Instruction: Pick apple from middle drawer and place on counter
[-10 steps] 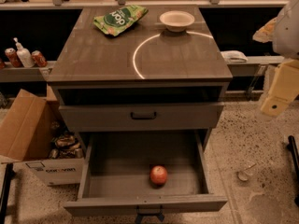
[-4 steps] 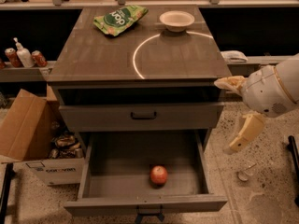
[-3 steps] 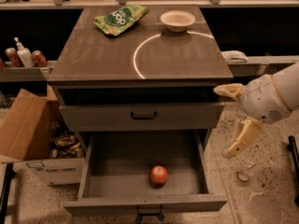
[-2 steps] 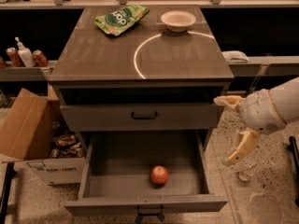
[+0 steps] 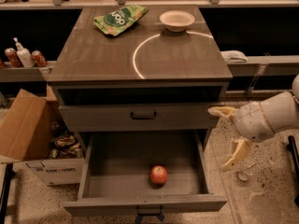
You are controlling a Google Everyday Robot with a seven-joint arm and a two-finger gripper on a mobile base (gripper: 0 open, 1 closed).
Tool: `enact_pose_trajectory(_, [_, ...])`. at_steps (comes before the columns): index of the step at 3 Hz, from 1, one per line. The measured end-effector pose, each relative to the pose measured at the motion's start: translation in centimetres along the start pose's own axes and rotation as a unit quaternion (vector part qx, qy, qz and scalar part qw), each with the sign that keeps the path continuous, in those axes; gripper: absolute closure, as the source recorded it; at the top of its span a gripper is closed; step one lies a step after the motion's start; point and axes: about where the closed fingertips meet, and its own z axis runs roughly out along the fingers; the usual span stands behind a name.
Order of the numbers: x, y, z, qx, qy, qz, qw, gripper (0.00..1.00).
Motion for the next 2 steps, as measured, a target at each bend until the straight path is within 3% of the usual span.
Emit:
enact_pose_trajectory(1, [2.6,0.1,2.1,-0.019,-0.003,0.012,0.9998,0.00])
enact_pose_trajectory(2, [6.7,0.4,6.3,-0.052,0.004,0.029,0.9982,0.00])
